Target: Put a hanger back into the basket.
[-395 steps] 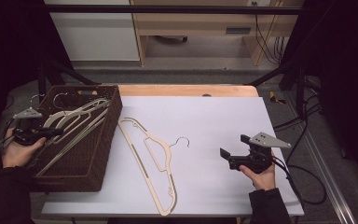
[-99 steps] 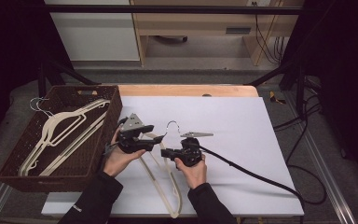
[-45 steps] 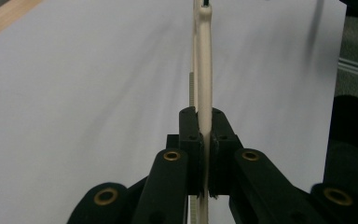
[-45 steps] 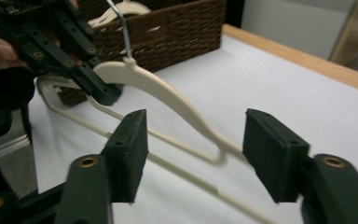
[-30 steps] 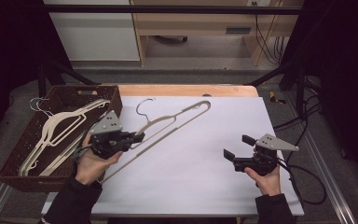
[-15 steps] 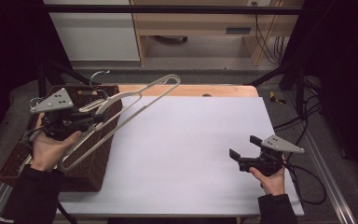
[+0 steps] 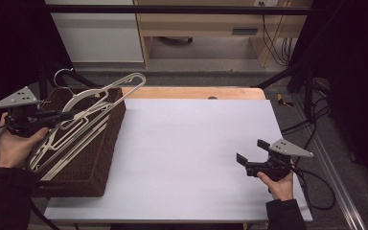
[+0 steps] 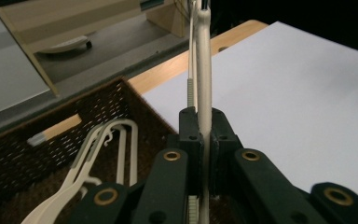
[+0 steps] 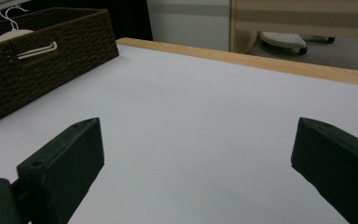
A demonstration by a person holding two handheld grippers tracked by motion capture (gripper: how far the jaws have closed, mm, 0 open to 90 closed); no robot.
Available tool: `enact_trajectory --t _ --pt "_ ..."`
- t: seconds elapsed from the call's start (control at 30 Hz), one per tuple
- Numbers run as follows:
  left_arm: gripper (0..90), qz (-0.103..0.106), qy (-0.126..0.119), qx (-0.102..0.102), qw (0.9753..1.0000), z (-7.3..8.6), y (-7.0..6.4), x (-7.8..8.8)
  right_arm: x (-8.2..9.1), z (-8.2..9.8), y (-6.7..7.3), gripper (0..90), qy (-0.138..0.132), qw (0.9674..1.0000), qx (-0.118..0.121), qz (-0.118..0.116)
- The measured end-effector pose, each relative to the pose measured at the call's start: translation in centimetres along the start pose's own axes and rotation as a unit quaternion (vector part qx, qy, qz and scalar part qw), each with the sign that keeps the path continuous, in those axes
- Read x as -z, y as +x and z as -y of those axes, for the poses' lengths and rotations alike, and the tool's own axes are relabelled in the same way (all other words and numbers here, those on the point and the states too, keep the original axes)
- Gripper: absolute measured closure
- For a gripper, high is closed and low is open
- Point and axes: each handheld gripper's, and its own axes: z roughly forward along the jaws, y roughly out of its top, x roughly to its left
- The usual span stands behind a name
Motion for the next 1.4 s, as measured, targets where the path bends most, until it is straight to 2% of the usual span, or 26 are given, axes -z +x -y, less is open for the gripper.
enact_trajectory --t 0.3,0.57,0.7,0.83,0.97,1.1,1.33,1.4 --pt "86.6 -0.014 0.015 0.022 0.9996 2.4 3.8 0.3 -0.2 0.1 0.1 3.0 0.003 1.0 -0.001 0.001" --pt "86.5 -0.022 0.023 0.036 0.9988 4.8 5.8 0.8 -0.2 0.1 0.0 3.2 0.004 1.0 -0.001 -0.002" --pt "86.6 -0.028 0.033 0.04 0.9983 5.8 6.3 0.8 -0.3 0.2 0.0 3.2 0.004 1.0 0.0 -0.003" --pt "86.5 -0.029 0.029 0.058 0.9975 7.0 6.8 0.5 -0.3 0.2 0.1 3.2 0.005 1.0 -0.001 -0.004" --pt "86.6 -0.044 0.064 0.064 0.9949 8.1 6.8 -0.3 -0.4 0.2 0.1 3.2 0.007 1.0 -0.002 -0.003" --pt "86.4 -0.032 0.07 0.081 0.9938 9.2 6.6 -1.4 -0.4 0.2 0.1 3.2 0.007 1.0 -0.002 -0.003" --pt "85.0 -0.034 0.104 0.107 0.9882 10.6 6.2 -3.4 -0.4 0.2 0.1 3.2 0.006 1.0 -0.003 -0.004" --pt "84.2 -0.035 0.105 0.126 0.9859 11.0 6.4 -3.5 -0.5 0.2 0.1 3.2 0.009 1.0 -0.002 -0.004"
